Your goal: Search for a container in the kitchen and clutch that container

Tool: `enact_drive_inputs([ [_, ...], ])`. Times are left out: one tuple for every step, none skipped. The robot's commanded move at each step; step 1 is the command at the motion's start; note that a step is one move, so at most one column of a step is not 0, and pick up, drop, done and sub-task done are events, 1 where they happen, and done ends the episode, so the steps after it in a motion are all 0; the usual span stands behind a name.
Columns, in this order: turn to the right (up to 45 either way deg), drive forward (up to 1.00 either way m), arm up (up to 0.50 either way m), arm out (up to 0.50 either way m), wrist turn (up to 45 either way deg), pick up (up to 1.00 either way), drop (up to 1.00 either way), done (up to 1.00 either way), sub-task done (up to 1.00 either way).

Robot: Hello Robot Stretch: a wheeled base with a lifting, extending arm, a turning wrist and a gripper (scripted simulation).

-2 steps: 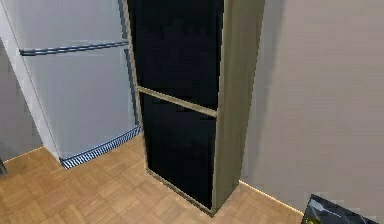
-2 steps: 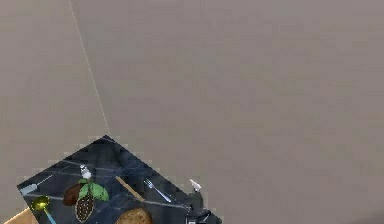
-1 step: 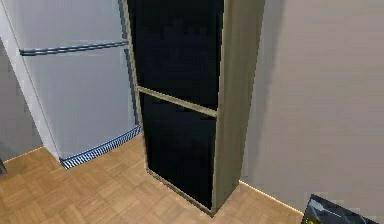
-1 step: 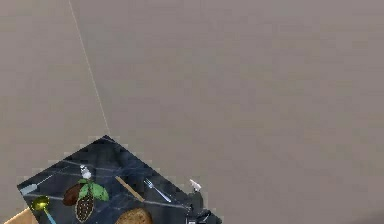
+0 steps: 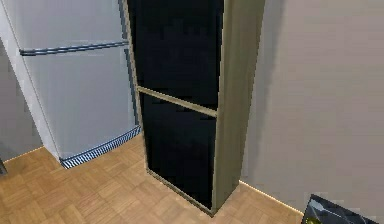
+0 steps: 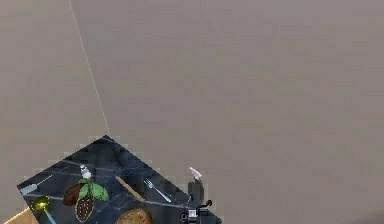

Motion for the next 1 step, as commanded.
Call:
enact_drive_inputs([
  [0.0, 0.00, 0.00, 0.00, 0.0, 0.00, 0.00, 1.00, 0.00],
])
